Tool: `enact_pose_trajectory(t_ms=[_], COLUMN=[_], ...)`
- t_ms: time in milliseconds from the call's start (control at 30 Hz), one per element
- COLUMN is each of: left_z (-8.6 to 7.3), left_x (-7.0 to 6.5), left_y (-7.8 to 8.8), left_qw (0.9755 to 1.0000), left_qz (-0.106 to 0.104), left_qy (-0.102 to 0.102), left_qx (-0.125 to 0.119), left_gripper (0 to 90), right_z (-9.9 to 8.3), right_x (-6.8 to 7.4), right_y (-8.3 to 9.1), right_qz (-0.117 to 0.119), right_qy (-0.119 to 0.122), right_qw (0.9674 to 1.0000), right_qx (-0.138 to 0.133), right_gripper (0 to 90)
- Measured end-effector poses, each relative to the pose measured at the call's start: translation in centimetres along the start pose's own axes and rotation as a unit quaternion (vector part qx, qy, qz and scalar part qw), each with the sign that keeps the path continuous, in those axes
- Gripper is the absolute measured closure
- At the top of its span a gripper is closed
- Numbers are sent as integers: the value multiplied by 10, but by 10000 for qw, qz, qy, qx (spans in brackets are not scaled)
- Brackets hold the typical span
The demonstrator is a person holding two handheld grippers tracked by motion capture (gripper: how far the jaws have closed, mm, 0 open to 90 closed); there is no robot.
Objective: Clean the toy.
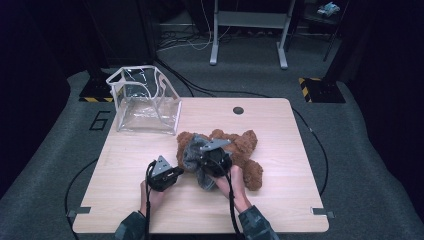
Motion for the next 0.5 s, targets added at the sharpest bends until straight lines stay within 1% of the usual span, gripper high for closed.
enact_pose_trajectory(t_ms=[33,67,100,133,200,233,267,300,333,367,400,433,467,500], left_z=[0,0,0,0,0,0,0,0,0,0,0,0,1,1], left_x=[0,0,0,0,-1,-1,-1,-1,-1,0,0,0,1,1], left_y=[0,0,0,0,0,0,0,0,0,1,1,1,0,0], left_qw=[10000,10000,10000,10000,10000,10000,10000,10000,10000,10000,10000,10000,10000,10000], left_qz=[-1,-6,-5,0,-6,-13,-14,-18,-25,-15,-15,-21,29,35], left_qy=[-18,-28,-30,6,8,13,18,-4,-7,-53,-53,-55,-52,-58], left_qx=[12,16,18,-3,-4,-8,-11,4,2,-3,-3,-2,-55,-57], left_gripper=[849,848,848,849,848,849,849,848,849,849,849,849,849,849], right_z=[7,17,22,29,41,47,52,55,57,59,60,60,61,61], right_x=[-4,-11,-15,-20,-31,-36,-40,-42,-45,-47,-48,-48,-49,-48], right_y=[4,6,7,8,5,2,-2,-6,-10,-15,-23,-23,-28,-31], right_qz=[-59,-118,-160,-195,-268,-281,-267,-245,-261,-250,-240,-240,-222,-198], right_qy=[-62,-47,-80,-137,-204,-266,-276,-367,-384,-410,-523,-523,-536,-578], right_qw=[10000,9998,9997,9996,9993,9991,9991,9989,9989,9988,9983,9983,9983,9981], right_qx=[-33,-121,-152,-161,-170,-162,-168,-146,-120,-81,-26,-26,-12,17], right_gripper=[837,837,837,837,836,836,836,836,836,837,838,838,838,840])
Point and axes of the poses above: each handheld gripper's, and its own axes: y roughly backward along the jaws, z roughly out of its top, x roughly to its left, the point moved 10 cm from there along -y, roughly forward along the jaws, and after that the axes turned 3 degrees about -z, right-handed, at the moved point
